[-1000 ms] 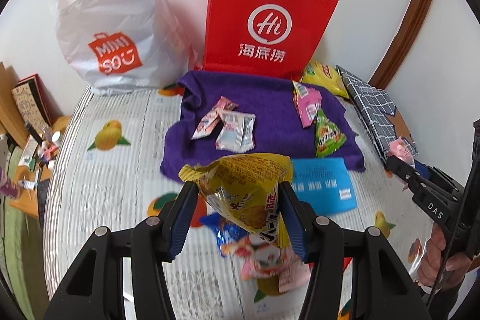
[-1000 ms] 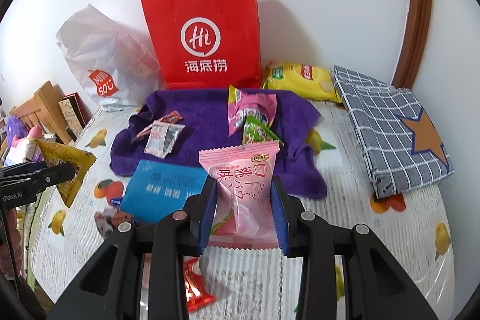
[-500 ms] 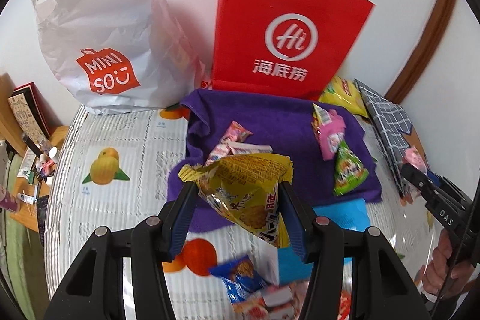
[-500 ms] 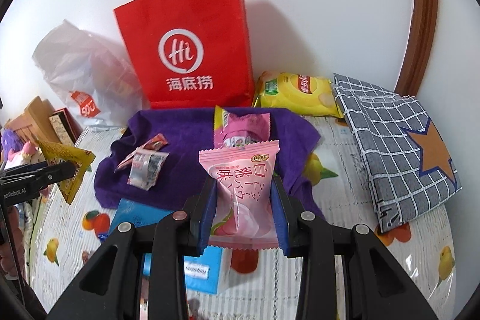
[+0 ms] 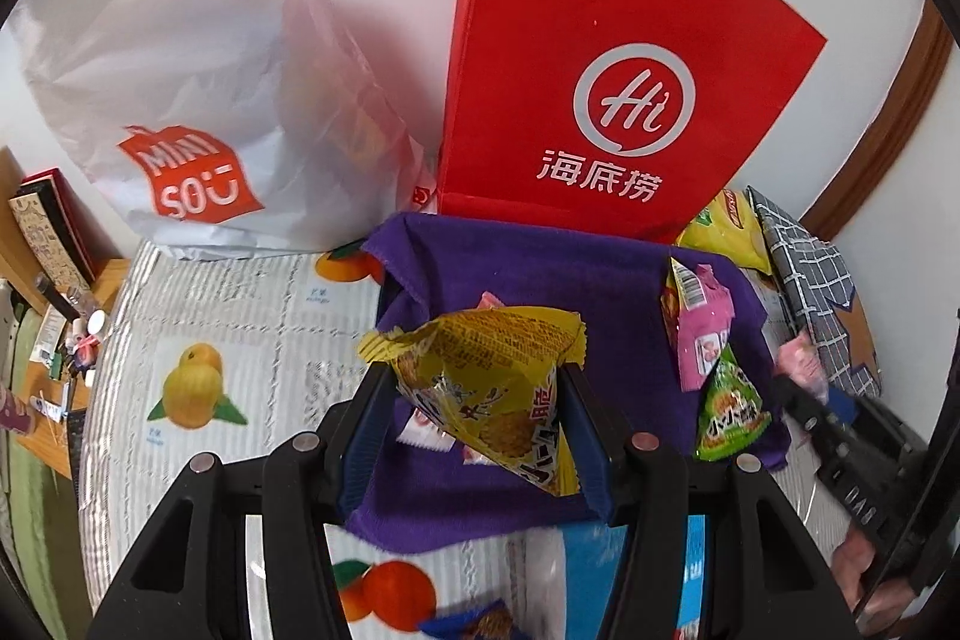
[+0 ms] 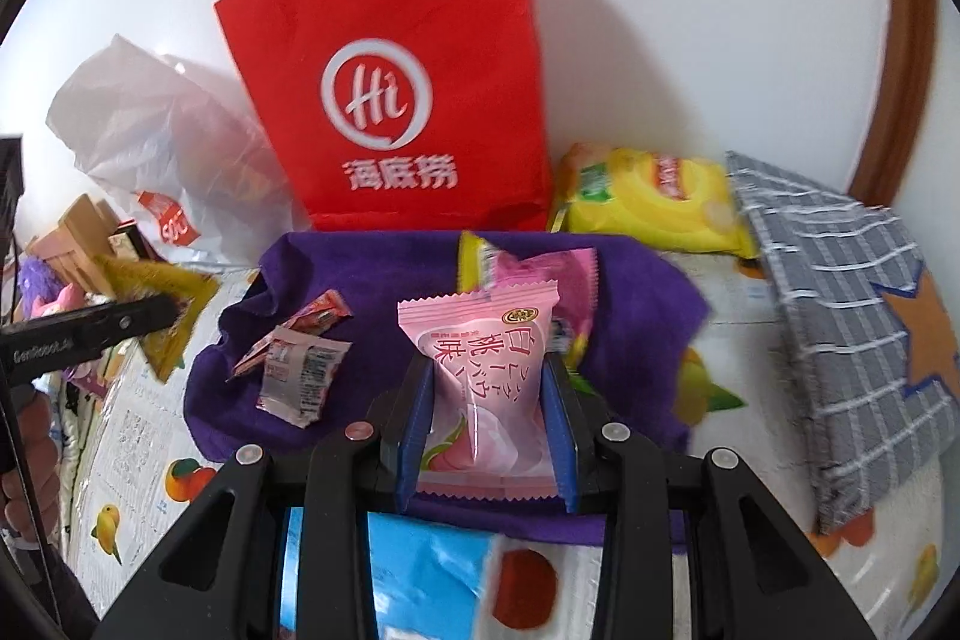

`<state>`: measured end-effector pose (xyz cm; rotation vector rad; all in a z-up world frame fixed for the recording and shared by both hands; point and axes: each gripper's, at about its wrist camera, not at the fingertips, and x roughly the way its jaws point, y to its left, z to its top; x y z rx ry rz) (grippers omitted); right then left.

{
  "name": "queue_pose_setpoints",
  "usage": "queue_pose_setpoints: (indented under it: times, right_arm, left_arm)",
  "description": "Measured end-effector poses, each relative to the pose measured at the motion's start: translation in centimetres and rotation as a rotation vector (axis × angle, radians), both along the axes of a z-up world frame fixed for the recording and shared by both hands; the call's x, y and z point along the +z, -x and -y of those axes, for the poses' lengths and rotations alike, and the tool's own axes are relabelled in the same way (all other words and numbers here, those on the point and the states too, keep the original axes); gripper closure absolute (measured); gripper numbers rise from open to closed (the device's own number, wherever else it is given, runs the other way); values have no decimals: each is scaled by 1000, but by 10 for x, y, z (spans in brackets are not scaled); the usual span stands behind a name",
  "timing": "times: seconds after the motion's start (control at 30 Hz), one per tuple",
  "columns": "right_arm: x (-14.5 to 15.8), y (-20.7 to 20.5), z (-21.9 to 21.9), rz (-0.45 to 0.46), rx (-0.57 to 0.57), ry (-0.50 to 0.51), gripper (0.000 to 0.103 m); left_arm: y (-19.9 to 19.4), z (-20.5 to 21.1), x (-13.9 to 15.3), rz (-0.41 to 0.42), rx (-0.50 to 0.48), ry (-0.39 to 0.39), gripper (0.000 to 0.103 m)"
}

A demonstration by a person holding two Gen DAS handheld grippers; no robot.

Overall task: Organize snacks
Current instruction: 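Carry the pink packet and yellow packet over the purple towel, then lower the pink packet onto the towel and open the right gripper while the left releases the yellow packet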

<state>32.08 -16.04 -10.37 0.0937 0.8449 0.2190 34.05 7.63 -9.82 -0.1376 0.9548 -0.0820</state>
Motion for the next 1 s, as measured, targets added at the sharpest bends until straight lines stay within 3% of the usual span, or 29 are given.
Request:
queue_pose_setpoints:
  times: [0.5,1.0]
  right_arm:
    - [-53,-27,-40,-108,112,13,68]
    - [-65,-37,-36,-149,105,17,68]
  left_arm:
    - [-49,15,-34,-52,-24,10,50]
    - [-59,23,-57,-103,-55,5,50]
